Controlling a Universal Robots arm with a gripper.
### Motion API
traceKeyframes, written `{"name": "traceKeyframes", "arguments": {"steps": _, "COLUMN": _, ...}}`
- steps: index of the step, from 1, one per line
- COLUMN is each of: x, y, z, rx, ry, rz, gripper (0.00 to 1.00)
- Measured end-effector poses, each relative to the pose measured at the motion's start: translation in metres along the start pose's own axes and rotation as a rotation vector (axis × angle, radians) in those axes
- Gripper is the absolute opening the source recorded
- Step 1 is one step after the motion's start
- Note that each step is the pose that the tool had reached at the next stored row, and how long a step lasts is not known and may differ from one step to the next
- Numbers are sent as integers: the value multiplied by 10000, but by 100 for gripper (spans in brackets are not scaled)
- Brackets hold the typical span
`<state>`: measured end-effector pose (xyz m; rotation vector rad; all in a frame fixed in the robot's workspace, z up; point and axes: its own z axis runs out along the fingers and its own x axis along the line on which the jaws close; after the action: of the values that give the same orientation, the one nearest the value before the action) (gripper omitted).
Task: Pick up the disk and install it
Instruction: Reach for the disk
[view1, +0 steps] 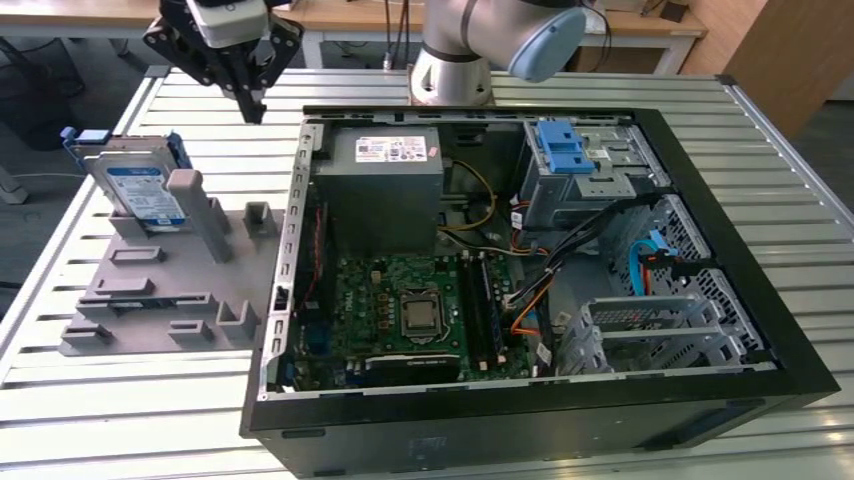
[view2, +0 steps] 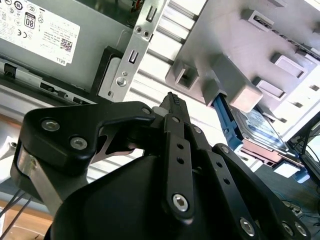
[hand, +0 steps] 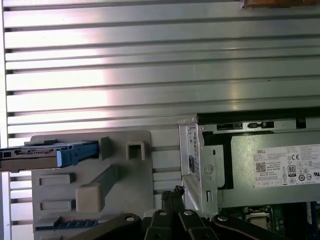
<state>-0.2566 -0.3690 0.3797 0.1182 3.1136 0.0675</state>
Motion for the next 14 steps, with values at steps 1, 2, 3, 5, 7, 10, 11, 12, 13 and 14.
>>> {"name": "traceKeyframes", "arguments": {"steps": 1, "x": 14, "y": 4, "z": 1, "rx": -1, "ry": -1, "rz": 0, "gripper": 11}}
{"name": "traceKeyframes", "arguments": {"steps": 2, "x": 26, "y": 8, "z": 3, "rx": -2, "ry": -2, "rz": 0, "gripper": 11}}
{"name": "traceKeyframes", "arguments": {"steps": 3, "x": 37, "y": 11, "z": 4, "rx": -2, "ry": -1, "rz": -1, "gripper": 11}}
{"name": "traceKeyframes", "arguments": {"steps": 5, "x": 57, "y": 17, "z": 6, "rx": -1, "ry": -1, "rz": -1, "gripper": 11}}
{"name": "traceKeyframes", "arguments": {"steps": 7, "x": 73, "y": 22, "z": 8, "rx": -1, "ry": 1, "rz": -1, "gripper": 11}}
{"name": "traceKeyframes", "arguments": {"steps": 10, "x": 95, "y": 27, "z": 10, "rx": -1, "ry": 2, "rz": 0, "gripper": 11}}
{"name": "traceKeyframes", "arguments": {"steps": 11, "x": 95, "y": 27, "z": 10, "rx": -1, "ry": 2, "rz": -1, "gripper": 11}}
{"name": "traceKeyframes", "arguments": {"steps": 12, "x": 95, "y": 27, "z": 10, "rx": 0, "ry": 2, "rz": -1, "gripper": 11}}
{"name": "traceKeyframes", "arguments": {"steps": 13, "x": 95, "y": 27, "z": 10, "rx": -1, "ry": 2, "rz": -1, "gripper": 11}}
{"name": "traceKeyframes", "arguments": {"steps": 14, "x": 96, "y": 27, "z": 10, "rx": 0, "ry": 3, "rz": -1, "gripper": 11}}
